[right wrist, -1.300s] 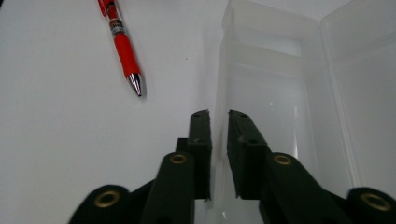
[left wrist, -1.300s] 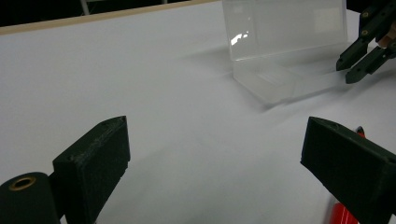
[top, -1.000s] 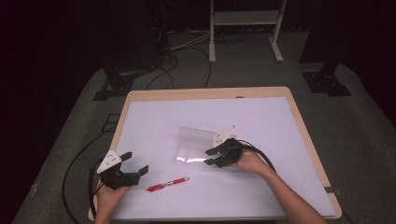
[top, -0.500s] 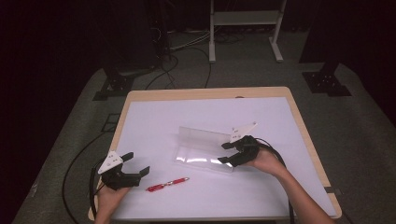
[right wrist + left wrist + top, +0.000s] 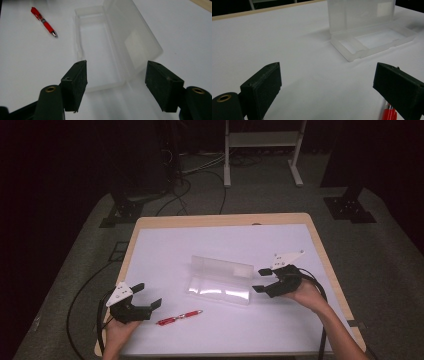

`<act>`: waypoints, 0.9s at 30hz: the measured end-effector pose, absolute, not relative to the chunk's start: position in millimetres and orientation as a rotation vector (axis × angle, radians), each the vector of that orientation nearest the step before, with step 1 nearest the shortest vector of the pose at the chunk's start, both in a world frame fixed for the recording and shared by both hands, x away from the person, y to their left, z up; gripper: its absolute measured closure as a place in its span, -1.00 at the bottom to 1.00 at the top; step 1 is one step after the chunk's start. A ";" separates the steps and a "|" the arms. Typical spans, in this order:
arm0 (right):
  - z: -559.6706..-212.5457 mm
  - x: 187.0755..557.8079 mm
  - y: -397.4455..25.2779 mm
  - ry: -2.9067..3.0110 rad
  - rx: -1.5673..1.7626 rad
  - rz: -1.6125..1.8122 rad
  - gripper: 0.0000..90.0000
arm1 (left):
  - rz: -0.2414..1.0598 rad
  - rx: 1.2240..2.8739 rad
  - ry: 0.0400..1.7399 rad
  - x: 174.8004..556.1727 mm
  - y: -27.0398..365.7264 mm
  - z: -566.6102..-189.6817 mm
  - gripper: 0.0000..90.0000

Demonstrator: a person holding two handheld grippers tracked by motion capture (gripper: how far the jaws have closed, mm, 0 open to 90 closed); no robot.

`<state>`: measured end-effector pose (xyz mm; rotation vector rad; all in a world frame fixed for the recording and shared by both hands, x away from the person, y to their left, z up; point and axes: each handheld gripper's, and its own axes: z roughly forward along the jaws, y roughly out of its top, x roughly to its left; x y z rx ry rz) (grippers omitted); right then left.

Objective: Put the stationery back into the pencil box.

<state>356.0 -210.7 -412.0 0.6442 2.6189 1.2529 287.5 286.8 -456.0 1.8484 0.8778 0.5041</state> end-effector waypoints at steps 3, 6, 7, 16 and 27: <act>-414.3 355.1 -220.5 2.609 0.672 1.250 -0.29 | 0.506 1.853 0.864 286.0 285.5 -455.3 -0.84; -417.0 352.4 -230.6 2.591 0.706 1.262 -0.30 | 0.501 1.853 0.857 285.2 284.3 -455.3 -0.84; -420.1 350.1 -237.3 2.582 0.727 1.267 -0.27 | 0.495 1.855 0.855 285.2 284.1 -455.1 -0.84; -430.0 342.3 -257.6 2.573 0.798 1.251 -0.30 | 0.467 1.872 0.789 282.6 274.9 -451.3 -0.84; -434.2 332.8 -273.4 2.535 0.842 1.277 -0.30 | 0.384 1.978 0.657 280.0 254.0 -451.0 -0.76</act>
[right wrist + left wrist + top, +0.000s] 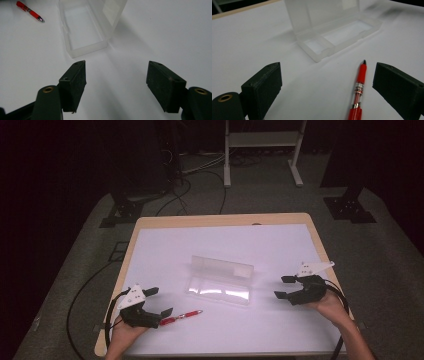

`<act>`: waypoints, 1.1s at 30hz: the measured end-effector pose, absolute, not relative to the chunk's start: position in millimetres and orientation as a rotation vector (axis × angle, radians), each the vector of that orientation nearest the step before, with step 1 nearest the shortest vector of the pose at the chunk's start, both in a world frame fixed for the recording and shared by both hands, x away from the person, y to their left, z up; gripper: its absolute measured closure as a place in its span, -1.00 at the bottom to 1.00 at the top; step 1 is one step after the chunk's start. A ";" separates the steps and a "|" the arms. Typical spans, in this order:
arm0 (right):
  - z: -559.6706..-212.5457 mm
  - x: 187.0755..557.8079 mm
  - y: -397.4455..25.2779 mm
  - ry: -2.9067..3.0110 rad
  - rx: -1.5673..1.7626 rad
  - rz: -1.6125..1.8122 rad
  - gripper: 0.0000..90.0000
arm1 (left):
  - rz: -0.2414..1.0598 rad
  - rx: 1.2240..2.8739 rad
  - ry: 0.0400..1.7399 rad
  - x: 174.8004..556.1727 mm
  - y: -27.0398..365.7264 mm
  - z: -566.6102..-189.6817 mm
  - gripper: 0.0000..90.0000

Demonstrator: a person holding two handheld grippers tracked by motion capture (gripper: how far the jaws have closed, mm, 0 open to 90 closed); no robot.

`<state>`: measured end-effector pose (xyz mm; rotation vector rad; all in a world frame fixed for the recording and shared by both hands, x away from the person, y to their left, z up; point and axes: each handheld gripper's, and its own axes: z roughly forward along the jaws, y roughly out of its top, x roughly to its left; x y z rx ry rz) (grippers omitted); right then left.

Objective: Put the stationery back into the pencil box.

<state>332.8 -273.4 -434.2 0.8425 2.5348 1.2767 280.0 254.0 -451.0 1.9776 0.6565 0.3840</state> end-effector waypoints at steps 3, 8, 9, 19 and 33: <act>-435.2 331.7 -277.9 2.526 0.861 1.281 -0.31 | 0.352 2.028 0.607 279.3 246.4 -452.6 -0.73; -433.6 329.7 -280.2 2.508 0.871 1.285 -0.31 | 0.324 2.092 0.518 276.3 236.9 -452.8 -0.48; -433.4 329.3 -280.3 2.508 0.868 1.280 -0.31 | 0.323 2.098 0.505 275.6 235.3 -452.8 -0.44; -437.9 319.0 -288.2 2.491 0.864 1.274 -0.31 | 0.281 2.233 0.399 274.0 216.6 -455.3 0.02; -444.0 307.7 -294.7 2.474 0.884 1.280 -0.32 | 0.248 2.345 0.392 281.7 209.7 -463.5 0.44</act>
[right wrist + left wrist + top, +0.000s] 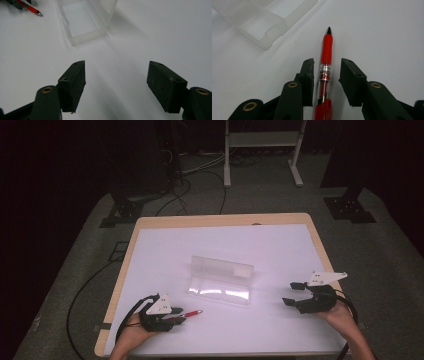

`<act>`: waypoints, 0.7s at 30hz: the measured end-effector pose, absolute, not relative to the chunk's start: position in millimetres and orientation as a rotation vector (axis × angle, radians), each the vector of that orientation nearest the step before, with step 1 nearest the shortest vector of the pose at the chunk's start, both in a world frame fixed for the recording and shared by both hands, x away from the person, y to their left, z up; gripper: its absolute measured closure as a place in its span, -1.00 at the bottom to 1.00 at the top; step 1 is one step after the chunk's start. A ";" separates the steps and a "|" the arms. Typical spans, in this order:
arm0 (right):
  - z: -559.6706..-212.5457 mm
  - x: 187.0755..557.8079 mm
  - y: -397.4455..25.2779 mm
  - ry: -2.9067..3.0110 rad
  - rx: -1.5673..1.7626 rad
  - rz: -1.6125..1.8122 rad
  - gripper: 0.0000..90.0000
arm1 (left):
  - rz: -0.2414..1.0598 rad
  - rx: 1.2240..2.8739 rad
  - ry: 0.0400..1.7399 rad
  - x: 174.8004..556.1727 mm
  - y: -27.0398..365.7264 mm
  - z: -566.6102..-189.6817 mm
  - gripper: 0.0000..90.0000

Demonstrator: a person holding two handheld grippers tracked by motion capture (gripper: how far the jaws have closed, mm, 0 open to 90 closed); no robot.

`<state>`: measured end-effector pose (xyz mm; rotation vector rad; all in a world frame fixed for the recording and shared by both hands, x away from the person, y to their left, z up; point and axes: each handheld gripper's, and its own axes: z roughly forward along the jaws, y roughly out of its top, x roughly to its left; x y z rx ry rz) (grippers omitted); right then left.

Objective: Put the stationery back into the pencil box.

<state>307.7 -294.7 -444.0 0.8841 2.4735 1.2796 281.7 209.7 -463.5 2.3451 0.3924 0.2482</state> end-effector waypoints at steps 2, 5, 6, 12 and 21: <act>-444.1 307.2 -295.1 2.475 0.887 1.279 -0.32 | 0.243 2.353 0.390 282.6 209.4 -464.2 0.45; -446.2 304.4 -297.6 2.455 0.886 1.304 -0.32 | 0.244 2.363 0.396 283.3 208.5 -465.7 0.53; -447.1 303.8 -298.5 2.455 0.887 1.305 -0.32 | 0.241 2.363 0.393 283.8 208.6 -465.8 0.54; -451.4 300.9 -301.9 2.443 0.908 1.320 -0.32 | 0.228 2.359 0.377 282.9 207.9 -466.3 0.68; -458.6 299.5 -304.4 2.438 0.933 1.327 -0.32 | 0.215 2.359 0.362 282.5 207.9 -466.0 0.75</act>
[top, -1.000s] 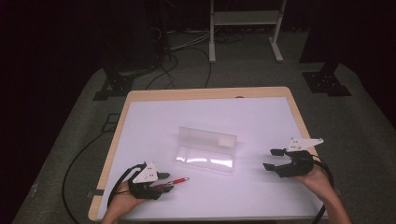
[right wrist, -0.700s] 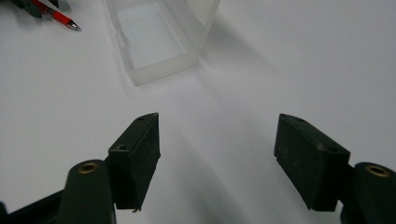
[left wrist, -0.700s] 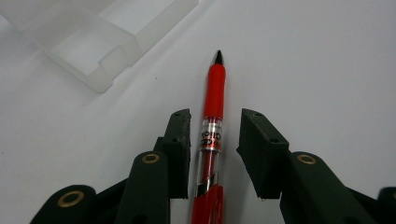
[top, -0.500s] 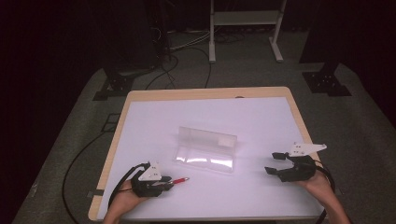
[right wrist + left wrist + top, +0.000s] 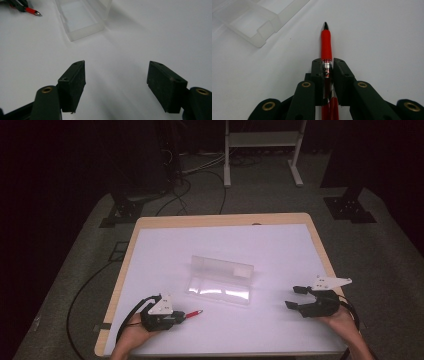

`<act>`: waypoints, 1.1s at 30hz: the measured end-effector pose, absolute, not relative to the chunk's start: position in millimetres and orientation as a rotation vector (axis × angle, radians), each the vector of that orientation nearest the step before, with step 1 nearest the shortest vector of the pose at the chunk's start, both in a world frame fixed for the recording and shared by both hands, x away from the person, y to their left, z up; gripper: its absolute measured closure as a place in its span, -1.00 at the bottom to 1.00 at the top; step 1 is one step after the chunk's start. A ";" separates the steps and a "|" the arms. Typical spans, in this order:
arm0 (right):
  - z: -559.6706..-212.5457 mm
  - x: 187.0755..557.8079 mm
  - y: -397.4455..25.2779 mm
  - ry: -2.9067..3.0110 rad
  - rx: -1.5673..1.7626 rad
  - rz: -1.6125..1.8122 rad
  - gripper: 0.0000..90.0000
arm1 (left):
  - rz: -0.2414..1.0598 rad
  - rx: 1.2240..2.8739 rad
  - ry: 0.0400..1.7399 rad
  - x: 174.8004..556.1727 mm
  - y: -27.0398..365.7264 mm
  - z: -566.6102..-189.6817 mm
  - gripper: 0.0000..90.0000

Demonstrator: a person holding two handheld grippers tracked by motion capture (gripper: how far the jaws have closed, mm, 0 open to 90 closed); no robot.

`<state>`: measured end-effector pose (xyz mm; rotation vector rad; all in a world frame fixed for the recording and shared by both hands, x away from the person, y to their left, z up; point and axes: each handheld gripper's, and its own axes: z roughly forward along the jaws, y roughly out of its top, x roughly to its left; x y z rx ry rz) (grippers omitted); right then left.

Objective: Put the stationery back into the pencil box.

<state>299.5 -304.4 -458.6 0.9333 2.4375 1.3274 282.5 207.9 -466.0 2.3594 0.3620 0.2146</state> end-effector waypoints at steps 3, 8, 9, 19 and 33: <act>-461.8 299.2 -305.1 2.447 0.942 1.317 -0.33 | 0.204 2.360 0.352 281.7 207.4 -465.3 0.76; -460.3 298.7 -306.4 2.433 0.939 1.334 -0.33 | 0.188 2.329 0.321 283.3 205.2 -457.2 0.76; -460.3 298.7 -306.4 2.433 0.939 1.334 -0.33 | 0.188 2.329 0.321 283.3 205.2 -457.2 0.76; -460.9 300.5 -308.4 2.423 0.965 1.342 -0.38 | 0.192 2.340 0.237 295.4 189.6 -436.2 0.76; -459.8 300.9 -310.5 2.416 0.972 1.360 -0.42 | 0.191 2.352 0.144 323.3 163.4 -416.5 0.76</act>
